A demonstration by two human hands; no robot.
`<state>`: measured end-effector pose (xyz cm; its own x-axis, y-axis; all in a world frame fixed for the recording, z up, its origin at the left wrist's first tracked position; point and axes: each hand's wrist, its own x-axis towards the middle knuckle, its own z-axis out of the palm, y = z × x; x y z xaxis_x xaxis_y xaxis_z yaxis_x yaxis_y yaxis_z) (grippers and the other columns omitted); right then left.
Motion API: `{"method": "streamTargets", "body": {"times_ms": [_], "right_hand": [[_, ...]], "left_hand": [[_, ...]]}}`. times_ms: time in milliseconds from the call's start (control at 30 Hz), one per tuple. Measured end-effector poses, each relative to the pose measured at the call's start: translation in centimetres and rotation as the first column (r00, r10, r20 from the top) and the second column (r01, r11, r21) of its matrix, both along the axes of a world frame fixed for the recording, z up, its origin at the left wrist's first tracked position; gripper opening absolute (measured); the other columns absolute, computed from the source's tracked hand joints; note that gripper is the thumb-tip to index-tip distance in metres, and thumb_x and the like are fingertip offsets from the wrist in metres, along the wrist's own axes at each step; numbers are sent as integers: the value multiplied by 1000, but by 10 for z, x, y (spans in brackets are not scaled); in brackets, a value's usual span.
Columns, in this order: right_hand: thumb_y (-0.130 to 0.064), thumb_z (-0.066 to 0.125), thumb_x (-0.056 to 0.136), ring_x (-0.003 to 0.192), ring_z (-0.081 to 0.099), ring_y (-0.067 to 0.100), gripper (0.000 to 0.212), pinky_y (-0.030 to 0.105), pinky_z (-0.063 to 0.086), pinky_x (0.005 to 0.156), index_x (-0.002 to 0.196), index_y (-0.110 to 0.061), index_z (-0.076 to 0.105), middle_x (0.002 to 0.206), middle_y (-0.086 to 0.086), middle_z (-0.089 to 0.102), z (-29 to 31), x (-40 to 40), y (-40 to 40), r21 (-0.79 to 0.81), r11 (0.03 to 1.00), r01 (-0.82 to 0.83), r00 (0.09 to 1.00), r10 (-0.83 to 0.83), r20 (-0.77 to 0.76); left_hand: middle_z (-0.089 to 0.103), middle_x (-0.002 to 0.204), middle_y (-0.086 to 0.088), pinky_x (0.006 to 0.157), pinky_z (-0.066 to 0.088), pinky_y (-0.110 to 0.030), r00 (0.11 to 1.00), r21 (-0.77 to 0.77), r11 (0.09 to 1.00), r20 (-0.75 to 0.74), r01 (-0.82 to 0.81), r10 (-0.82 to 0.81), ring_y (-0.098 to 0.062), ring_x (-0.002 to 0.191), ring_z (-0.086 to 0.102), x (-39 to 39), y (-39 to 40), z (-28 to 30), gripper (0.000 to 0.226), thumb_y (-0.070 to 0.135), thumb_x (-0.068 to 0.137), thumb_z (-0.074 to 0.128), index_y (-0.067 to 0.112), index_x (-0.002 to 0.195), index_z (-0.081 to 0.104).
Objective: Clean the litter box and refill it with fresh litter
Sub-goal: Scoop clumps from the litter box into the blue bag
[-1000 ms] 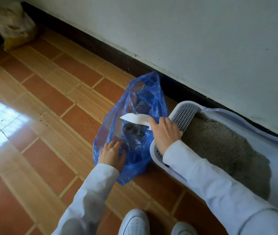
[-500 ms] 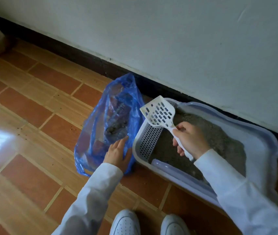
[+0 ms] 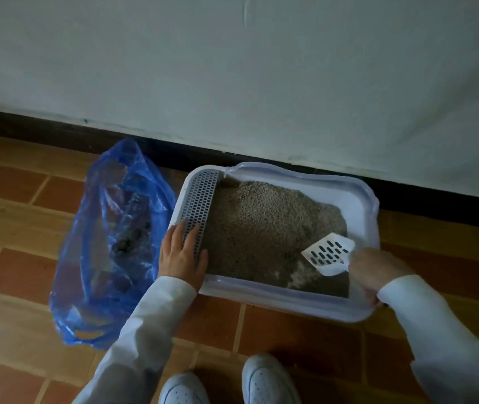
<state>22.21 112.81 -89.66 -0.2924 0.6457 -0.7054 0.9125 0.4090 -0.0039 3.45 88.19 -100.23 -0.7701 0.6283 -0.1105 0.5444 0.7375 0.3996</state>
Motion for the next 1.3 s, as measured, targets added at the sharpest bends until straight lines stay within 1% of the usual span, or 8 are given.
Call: {"method": "streamTargets", "body": {"times_ms": [100,200,267,533,667,833,1000,1300], "right_hand": [[-15,38,97,86,63,30,30,32,45,69,108,4,58,93,17,63,-2,0,-1,-63,998,18,999,-16,44],[-18,35,98,61,59,26,31,30,46,61,77,-1,50,70,16,60,-9,-8,-5,-114,978,174,983,-166,74],[-25,35,100,57,53,23,35,28,43,57,73,-4,45,67,14,57,-17,-13,-4,-147,953,265,964,-265,22],[-34,38,99,51,46,22,36,26,37,51,96,0,51,65,15,55,-56,-18,6,-308,859,409,876,-464,-131],[-23,36,100,53,45,22,17,26,36,48,99,-11,48,69,15,53,-50,-9,2,-357,867,346,843,-455,-287],[-19,38,100,49,45,22,16,26,37,46,91,-17,52,65,15,53,-33,-11,-5,-452,837,309,719,-517,-464],[-15,41,100,45,44,21,19,26,37,45,94,-24,57,61,13,54,-21,-10,-13,-530,820,217,595,-542,-594],[-16,41,100,49,45,24,16,31,37,47,98,-18,57,61,11,55,-13,-15,-17,-435,887,158,572,-441,-692]], "left_hand": [[46,138,-22,99,38,-63,999,3,1000,-31,-12,12,-48,124,41,0,0,-2,50,25,82,57,5,128,54],[47,136,-22,99,38,-61,999,16,1000,-49,-7,8,-47,122,42,-1,2,-1,52,26,79,51,5,127,55],[48,135,-23,98,39,-61,999,20,1000,-41,3,-2,-47,121,42,-1,2,-1,55,25,76,51,4,126,55],[48,134,-23,99,38,-61,998,42,999,-57,25,-23,-48,120,43,-1,0,-5,60,33,77,39,4,126,55],[48,135,-24,98,37,-61,997,38,999,-77,34,-31,-49,121,42,-2,-2,-7,60,34,78,38,4,127,55],[47,136,-22,98,36,-60,997,32,999,-70,37,-35,-48,123,41,-3,-5,-8,60,35,78,39,6,128,54],[47,136,-24,97,37,-61,993,58,997,-107,60,-53,-49,122,42,-3,-5,-8,60,9,71,70,5,129,53],[46,133,-29,90,40,-65,996,57,997,-70,50,-46,-54,119,43,-5,-11,-13,72,3,63,81,5,128,53]]}}
